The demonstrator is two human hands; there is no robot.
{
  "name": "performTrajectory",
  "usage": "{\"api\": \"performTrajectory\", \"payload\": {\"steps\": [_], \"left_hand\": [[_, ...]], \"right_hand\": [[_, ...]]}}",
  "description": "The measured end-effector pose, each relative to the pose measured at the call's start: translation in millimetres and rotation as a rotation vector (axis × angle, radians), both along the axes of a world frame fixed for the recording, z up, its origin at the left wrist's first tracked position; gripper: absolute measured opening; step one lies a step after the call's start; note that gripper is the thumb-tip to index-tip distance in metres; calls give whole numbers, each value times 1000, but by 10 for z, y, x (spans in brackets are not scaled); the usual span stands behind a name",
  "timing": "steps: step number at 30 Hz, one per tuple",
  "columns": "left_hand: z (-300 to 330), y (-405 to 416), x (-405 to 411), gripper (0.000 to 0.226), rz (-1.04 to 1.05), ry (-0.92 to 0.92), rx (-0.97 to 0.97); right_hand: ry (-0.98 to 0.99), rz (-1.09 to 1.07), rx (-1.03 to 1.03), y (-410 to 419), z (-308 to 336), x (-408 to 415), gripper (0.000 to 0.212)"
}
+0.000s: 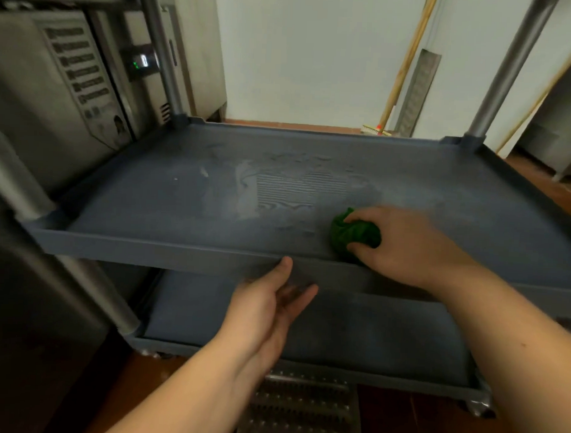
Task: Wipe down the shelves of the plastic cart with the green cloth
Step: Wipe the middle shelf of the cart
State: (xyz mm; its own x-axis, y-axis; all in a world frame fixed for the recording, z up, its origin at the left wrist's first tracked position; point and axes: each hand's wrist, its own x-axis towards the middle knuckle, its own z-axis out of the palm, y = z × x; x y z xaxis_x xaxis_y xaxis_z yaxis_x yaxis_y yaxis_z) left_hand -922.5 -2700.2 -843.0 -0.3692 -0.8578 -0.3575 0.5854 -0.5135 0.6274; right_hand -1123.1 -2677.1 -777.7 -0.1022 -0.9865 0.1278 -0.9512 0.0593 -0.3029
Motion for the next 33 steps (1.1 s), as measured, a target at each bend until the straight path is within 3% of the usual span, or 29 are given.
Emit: {"api": "performTrajectory", "payload": {"steps": [9,14,18,24,29,33], "left_hand": [[-7,-405,744,35,28,4,28],[-33,-650,1174,17,120,13,50],[-72,-817,1503,28,197,33,36],[-59,-1074,1942,25,291,106,21],[-116,-1013,1898,30,317,58,3],[-93,-844,1611,28,277,26,31]], "right_hand": [[31,107,-16,-575,-26,962,44],[6,186,-49,-926,-27,1605,37],[37,230,-75,-1244,-72,2112,37],[50,316,-129,-1697,-112,2830,38],[47,384,-88,-1945,-103,3244,42],[16,379,-84,-1896,-110,3079,45]]}}
